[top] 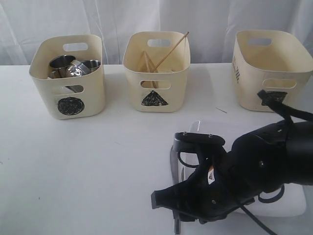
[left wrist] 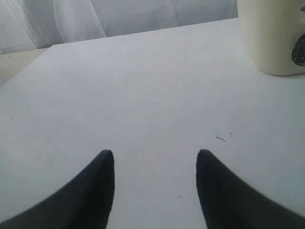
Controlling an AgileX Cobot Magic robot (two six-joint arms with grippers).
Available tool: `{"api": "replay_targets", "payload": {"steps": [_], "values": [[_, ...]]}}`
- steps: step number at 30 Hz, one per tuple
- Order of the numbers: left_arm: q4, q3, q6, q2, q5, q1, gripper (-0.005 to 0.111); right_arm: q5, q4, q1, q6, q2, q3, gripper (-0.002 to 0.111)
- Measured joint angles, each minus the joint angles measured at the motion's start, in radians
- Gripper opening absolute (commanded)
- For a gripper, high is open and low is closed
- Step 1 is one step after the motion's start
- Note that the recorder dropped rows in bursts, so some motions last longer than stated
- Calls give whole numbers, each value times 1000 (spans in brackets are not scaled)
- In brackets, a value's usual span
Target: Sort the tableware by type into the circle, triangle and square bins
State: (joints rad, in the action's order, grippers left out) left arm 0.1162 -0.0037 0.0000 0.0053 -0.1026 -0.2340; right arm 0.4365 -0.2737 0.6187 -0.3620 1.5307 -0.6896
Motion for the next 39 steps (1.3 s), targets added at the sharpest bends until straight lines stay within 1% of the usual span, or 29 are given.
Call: {"api": "replay_targets", "payload": {"steps": [10,20,31,33,39], "values": [[0,0,0,0,0,0,56,-37,0,3,0,56,0,35],[0,0,0,0,0,0,56,-49,-2,19,7,132,-48,35],[0,0,0,0,0,0,56,-57,-1,19,11,179,-61,35],[0,0,0,0,0,0,56,-61,-1,19,13,183,-67,32],[0,0,0,0,0,0,56,-73,-1,19,14,194,-69,6]]}}
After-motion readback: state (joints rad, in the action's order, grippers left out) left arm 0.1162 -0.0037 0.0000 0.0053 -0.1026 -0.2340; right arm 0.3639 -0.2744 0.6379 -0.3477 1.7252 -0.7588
